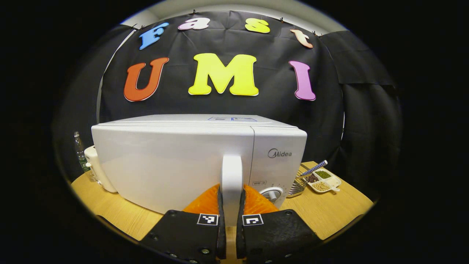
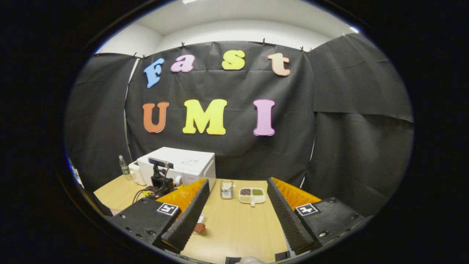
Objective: Open the microwave oven with the left hand, put the food in, and close the microwave oven.
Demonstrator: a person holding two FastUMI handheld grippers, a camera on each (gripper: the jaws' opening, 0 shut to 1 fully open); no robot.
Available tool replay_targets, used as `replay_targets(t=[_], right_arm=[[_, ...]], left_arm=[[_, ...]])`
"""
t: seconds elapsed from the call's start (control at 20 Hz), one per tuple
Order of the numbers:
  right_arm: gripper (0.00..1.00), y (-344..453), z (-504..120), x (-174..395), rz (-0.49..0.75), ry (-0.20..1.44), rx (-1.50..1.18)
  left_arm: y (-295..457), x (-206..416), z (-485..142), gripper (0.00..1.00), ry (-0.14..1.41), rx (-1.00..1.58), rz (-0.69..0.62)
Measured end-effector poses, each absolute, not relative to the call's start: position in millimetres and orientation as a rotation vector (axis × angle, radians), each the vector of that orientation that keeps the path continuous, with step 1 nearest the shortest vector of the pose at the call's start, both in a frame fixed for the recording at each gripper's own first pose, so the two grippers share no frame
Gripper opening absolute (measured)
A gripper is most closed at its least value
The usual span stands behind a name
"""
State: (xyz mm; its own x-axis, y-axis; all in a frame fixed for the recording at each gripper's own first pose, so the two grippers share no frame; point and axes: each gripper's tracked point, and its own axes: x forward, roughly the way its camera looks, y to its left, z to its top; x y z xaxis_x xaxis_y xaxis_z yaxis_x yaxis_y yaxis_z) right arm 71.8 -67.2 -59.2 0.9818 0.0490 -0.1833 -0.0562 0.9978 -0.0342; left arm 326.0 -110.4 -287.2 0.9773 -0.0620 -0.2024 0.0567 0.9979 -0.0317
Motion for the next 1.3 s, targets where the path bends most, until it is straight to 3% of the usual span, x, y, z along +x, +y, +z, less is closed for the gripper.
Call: replay_targets(t=[0.05,0.1,0.4,0.45,0.65,0.95,1.0,1.05,1.1,1.2,1.25,1.3], right_arm=[[0.96,-68,-59,72,0.053,0.182,-0.046],[0.96,-68,-58,71,0.053,0.180,-0.055],[1.00,-65,-52,71,0.055,0.169,-0.052],[0.96,-64,-53,72,0.057,0.167,-0.049],[1.00,-53,-57,72,0.076,0.168,-0.029],[0.96,-16,-54,71,0.155,0.163,-0.012],[1.00,-9,-52,69,0.170,0.161,-0.011],[0.96,-3,-51,68,0.181,0.160,-0.011],[0.96,0,-51,67,0.188,0.158,-0.013],[0.96,3,-50,63,0.193,0.157,-0.012],[0.96,4,-48,61,0.192,0.153,-0.010],[0.96,2,-45,58,0.188,0.146,-0.010]], left_arm=[[-110,325,-289,0.15,0.201,-0.031,-0.054],[-111,325,-289,0.07,0.204,-0.033,-0.059],[-111,318,-291,0.07,0.229,-0.035,-0.074],[-109,309,-288,0.08,0.206,-0.027,-0.080],[-93,254,-289,0.07,0.194,0.011,-0.130],[-64,201,-290,0.07,0.230,0.000,-0.133],[-61,197,-291,0.07,0.235,-0.001,-0.125],[-57,190,-291,0.17,0.243,0.001,-0.111],[-54,187,-289,0.10,0.241,0.005,-0.096],[-42,181,-289,0.18,0.253,0.033,-0.043],[-35,182,-288,0.24,0.251,0.046,-0.014],[-28,182,-289,0.41,0.262,0.046,0.007]])
